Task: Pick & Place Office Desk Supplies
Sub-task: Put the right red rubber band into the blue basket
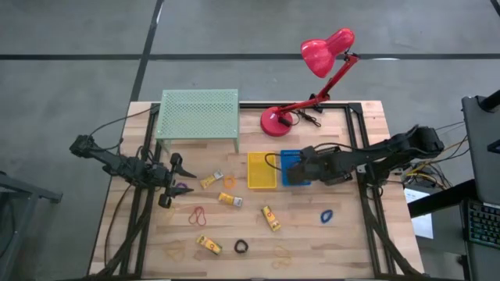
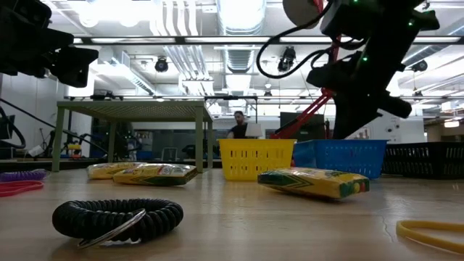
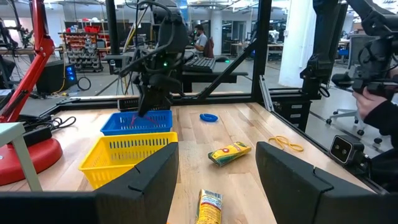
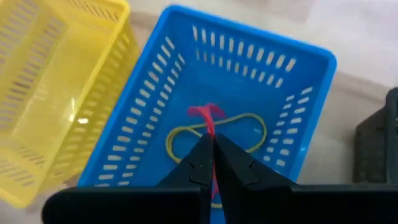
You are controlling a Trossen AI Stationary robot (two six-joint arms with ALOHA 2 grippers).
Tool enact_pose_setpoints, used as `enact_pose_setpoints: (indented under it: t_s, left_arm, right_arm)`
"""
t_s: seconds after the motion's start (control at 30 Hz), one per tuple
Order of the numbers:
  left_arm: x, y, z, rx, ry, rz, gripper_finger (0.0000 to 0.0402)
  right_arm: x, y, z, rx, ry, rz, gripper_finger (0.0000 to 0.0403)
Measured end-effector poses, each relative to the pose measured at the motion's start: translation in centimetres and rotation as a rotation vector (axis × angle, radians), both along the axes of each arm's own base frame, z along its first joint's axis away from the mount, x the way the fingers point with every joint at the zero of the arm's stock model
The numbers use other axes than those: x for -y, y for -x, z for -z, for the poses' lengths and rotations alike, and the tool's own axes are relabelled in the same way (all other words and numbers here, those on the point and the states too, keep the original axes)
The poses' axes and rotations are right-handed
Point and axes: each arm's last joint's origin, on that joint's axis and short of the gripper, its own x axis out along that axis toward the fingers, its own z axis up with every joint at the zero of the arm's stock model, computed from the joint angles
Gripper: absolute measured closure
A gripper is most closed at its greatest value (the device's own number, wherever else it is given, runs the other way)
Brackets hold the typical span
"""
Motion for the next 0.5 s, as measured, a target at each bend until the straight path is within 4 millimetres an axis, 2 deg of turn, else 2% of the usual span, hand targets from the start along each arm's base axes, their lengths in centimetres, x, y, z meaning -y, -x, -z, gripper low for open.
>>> enact_pose_setpoints:
  t_s: [0.37,0.5]
  left_arm:
    - [0.0,0.0,0.01,0.0,0.0,0.0,0.0183]
    - [0.0,0.0,0.0,0.0,0.0,0.0,0.0183]
  right_arm:
    - [-0.12,-0.22,-0.02,0.02,-0.038,-0.011,0.0394]
    - [-0.12,-0.31,-0.05,0.03,-0.039,-0.01,0.038]
